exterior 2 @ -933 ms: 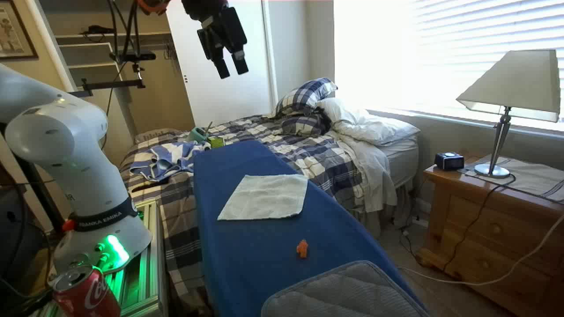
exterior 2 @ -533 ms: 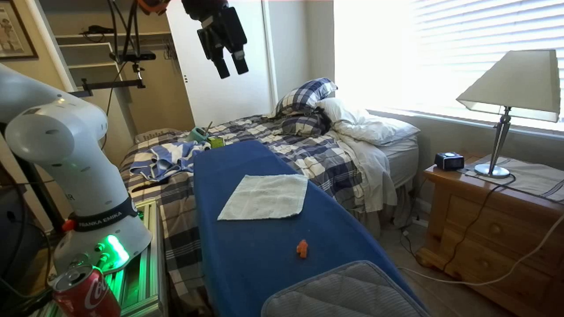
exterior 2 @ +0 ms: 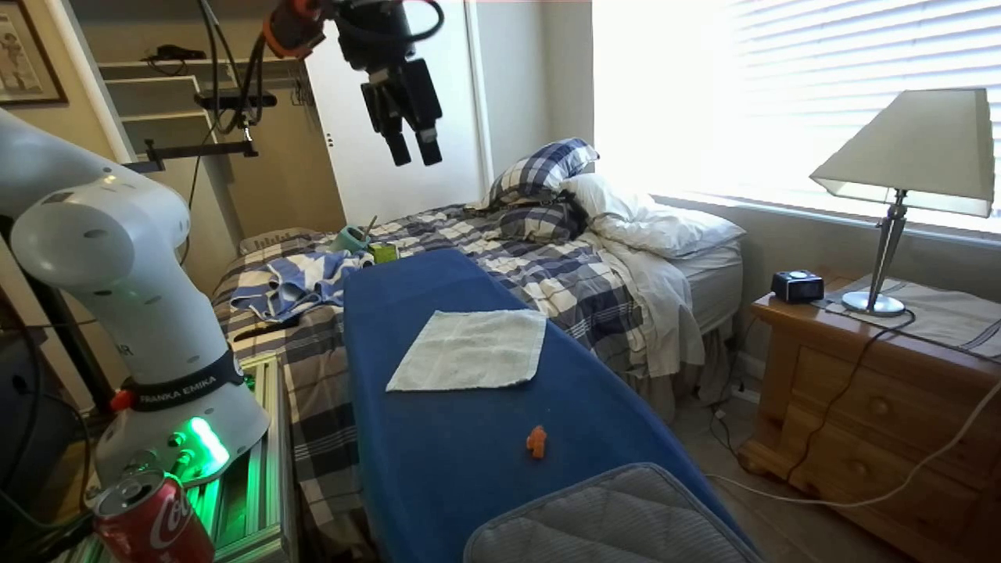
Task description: Fold the cloth
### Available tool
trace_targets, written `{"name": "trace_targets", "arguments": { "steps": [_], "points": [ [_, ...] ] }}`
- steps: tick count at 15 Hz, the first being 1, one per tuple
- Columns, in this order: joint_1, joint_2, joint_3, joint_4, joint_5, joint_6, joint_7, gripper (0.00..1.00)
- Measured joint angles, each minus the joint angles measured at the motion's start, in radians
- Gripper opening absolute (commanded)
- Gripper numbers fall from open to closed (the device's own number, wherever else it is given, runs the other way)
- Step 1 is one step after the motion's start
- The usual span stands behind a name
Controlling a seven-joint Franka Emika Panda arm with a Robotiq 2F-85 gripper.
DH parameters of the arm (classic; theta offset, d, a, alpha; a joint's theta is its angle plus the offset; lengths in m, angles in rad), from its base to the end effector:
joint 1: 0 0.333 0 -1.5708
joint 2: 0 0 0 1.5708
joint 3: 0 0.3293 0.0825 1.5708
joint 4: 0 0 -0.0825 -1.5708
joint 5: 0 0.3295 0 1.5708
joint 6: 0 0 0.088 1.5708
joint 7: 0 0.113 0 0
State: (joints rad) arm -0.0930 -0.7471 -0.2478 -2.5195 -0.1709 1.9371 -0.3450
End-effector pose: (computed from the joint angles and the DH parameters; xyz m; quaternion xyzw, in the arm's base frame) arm 0.2611 -0.1237 0.5401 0.9957 0.0524 0.0729 0.0217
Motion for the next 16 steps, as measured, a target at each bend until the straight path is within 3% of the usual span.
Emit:
{"name": "trace_targets", "arguments": {
  "steps": [10,16],
  "points": [
    [0.034,0.208,0.18,-0.154,0.056,0.284,0.296,1.0],
    [0.062,0.35,0.243,-0.175,0.11,0.406,0.406,1.0]
  ]
}}
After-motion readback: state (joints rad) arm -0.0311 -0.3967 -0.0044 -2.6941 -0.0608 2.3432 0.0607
